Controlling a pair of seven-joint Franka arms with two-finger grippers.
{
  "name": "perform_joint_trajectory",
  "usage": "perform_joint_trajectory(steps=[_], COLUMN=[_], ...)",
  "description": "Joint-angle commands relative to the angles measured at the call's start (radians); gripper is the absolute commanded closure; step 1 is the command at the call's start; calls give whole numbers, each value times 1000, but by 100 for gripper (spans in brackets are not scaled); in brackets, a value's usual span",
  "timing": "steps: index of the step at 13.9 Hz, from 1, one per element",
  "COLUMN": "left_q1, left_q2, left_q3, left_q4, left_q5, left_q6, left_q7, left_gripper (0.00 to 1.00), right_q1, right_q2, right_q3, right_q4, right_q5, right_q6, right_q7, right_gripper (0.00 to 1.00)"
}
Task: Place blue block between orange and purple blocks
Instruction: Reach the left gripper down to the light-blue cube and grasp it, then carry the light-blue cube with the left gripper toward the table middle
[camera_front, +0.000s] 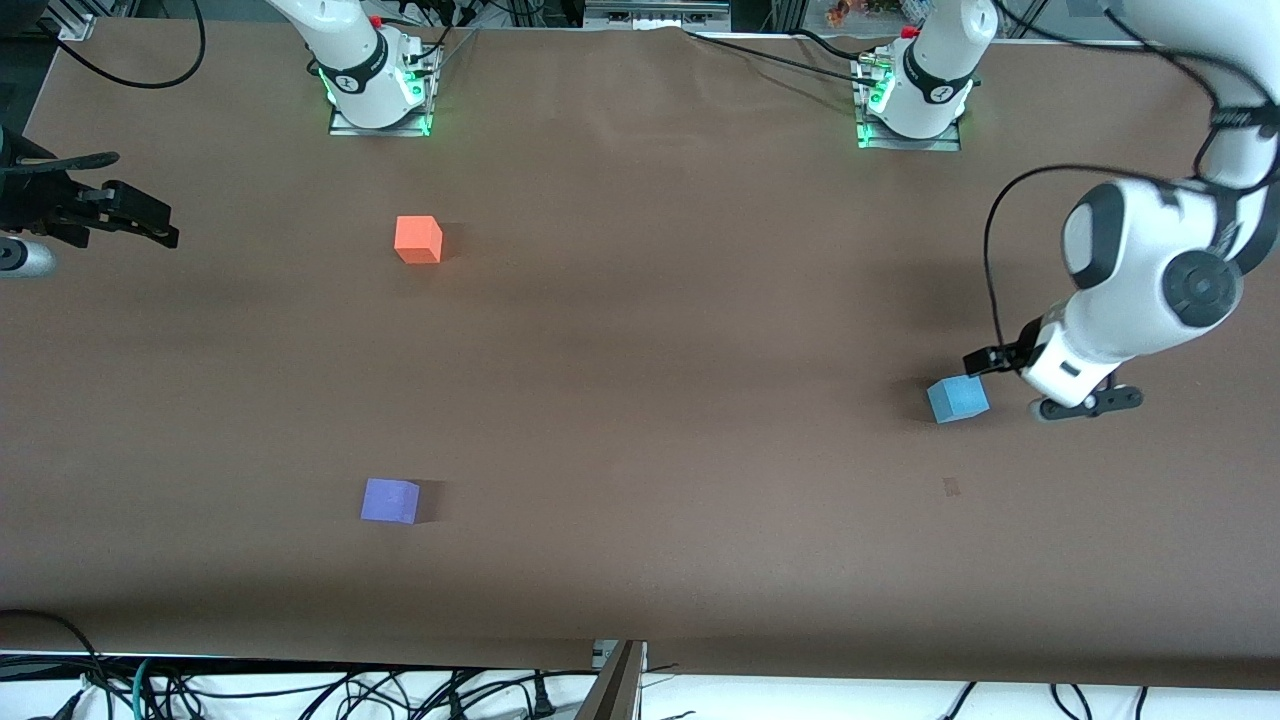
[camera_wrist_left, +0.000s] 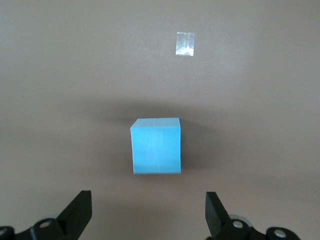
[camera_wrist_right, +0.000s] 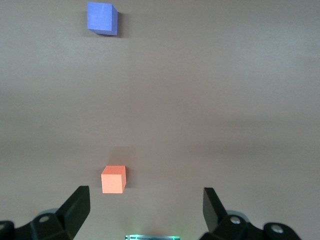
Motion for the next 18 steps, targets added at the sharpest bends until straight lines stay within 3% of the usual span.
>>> perform_joint_trajectory(steps=[1, 4, 13, 17, 18], left_q1=[18, 27, 16, 10, 10], left_q2=[63, 91, 160, 166, 164], left_q3=[-5, -6, -6, -6, -8], left_q4=[1, -49, -50, -48, -46], left_q5=[1, -28, -53, -52, -49], left_q6=[55, 168, 251, 245, 240], left_q7=[-14, -30, -53, -36, -34], left_gripper=[0, 0, 0, 78, 94], right_q1=[-16, -16, -16, -16, -16], right_q2=[5, 5, 5, 9, 9], right_q3=[8, 8, 8, 6, 6], right_q4=[14, 14, 14, 14, 14], right_q5=[-1, -1, -1, -1, -1], right_q6=[3, 4, 4, 4, 4], right_q7=[-17, -17, -17, -17, -17], right_gripper=[0, 0, 0, 0, 0])
